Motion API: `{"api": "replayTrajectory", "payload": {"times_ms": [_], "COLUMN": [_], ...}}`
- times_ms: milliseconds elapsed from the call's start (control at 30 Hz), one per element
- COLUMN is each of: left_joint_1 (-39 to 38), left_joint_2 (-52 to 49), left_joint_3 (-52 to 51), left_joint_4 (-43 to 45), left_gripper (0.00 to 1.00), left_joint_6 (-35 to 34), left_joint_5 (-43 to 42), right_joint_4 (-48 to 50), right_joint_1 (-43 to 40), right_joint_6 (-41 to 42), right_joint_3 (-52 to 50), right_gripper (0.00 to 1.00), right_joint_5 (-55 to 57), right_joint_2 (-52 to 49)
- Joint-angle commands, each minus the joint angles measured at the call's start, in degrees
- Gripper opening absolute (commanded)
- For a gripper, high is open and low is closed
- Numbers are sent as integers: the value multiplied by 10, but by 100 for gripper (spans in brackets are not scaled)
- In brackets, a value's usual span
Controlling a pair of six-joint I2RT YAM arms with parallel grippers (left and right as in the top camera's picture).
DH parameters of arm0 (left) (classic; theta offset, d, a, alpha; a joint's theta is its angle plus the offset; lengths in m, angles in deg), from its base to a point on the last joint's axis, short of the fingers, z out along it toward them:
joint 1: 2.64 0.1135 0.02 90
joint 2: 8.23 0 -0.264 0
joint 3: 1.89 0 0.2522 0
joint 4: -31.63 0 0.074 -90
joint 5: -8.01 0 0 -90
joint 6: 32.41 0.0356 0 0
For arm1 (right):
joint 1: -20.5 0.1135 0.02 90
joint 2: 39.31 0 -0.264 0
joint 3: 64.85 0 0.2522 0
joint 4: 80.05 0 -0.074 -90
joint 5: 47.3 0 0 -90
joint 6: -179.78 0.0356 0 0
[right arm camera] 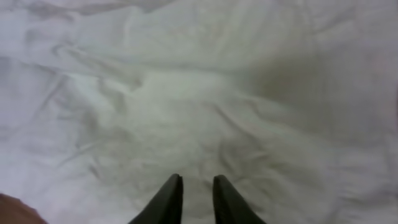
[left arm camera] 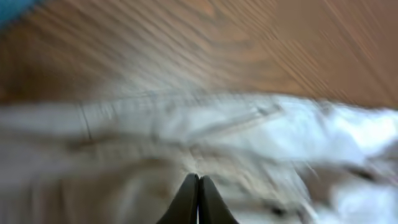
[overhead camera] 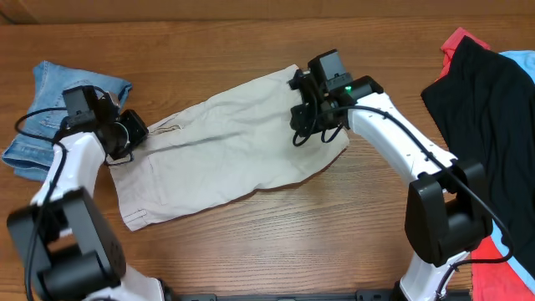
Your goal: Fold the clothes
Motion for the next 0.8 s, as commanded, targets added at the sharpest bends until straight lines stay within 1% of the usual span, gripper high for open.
{"api": "replayTrajectory", "payload": {"times_ms": [0,67,167,200,267,400,567,667,767], "left_joint_1": [-25,-51,-97,-112,-139,-171,-196,-207,-211], "left_joint_2": [88,100,94,88,72,24,-30,-59,-90], "left_joint_3": [25,25,20,17,12,12,12,12,12], "left_joint_4": [-40,-68,-85,-82,-72,-43,-5,26,64], "left_gripper": [4,4,4,4,4,4,6,7,11], "left_joint_6": [57,93,106,105,105,101,101,98,84], "left_joint_5": [-57,-46,-1,13,24,24,24,26,35], "right_joint_4": [27,64,123,141,178,217,227,236,258], "right_joint_1": [20,31,47,52,62,72,73,73,71], "right_joint_6": [-35,-35,-35,-35,-35,-35,-38,-59,-68], "right_joint_3": [13,12,11,11,10,9,9,9,9], "right_gripper": [18,17,15,12,5,4,4,4,4], "right_joint_5": [-28,-28,-28,-28,-28,-28,-28,-27,-16], "right_joint_2": [-3,-3,-4,-6,-10,-29,-69,-92,-111]}}
